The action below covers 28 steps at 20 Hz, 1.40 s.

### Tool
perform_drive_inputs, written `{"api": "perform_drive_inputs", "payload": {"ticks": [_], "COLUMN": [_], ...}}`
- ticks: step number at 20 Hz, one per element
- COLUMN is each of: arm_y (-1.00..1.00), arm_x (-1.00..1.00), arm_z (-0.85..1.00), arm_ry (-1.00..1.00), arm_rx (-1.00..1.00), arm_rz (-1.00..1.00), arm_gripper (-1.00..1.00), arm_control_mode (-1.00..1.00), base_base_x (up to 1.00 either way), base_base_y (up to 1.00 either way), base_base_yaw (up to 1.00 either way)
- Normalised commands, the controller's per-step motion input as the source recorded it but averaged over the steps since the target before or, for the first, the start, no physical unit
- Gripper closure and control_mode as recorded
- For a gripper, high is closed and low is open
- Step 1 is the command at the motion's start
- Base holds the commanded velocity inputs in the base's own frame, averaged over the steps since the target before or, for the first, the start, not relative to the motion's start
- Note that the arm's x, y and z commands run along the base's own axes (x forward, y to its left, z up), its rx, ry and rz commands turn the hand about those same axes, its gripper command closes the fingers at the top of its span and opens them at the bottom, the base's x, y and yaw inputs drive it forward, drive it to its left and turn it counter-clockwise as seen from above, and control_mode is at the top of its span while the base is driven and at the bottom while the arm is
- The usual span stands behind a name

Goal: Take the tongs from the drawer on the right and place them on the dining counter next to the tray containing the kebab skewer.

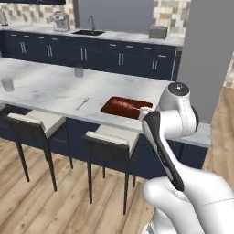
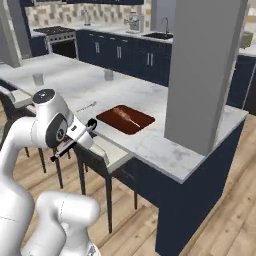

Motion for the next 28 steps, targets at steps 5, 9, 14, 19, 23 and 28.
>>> {"api": "perform_drive_inputs", "payload": {"ticks": [5,9,14,19,23,28], "arm_y": [0.0,0.0,0.0,0.0,0.0,0.0], "arm_x": [0.0,0.0,0.0,0.0,0.0,0.0], "arm_z": [0.0,0.0,0.0,0.0,0.0,0.0], "arm_ry": [0.0,0.0,0.0,0.0,0.0,0.0], "arm_rx": [0.0,0.0,0.0,0.0,0.0,0.0], "arm_rz": [0.0,0.0,0.0,0.0,0.0,0.0], "arm_gripper": [1.0,1.0,1.0,1.0,1.0,1.0], "arm_control_mode": [1.0,1.0,1.0,1.0,1.0,1.0], "base_base_x": [-0.03,0.02,0.07,0.17,0.4,0.72], "base_base_y": [1.0,0.75,0.49,1.0,0.64,0.33], "base_base_yaw": [-0.62,-0.45,-0.03,-0.13,-0.17,-0.09]}}
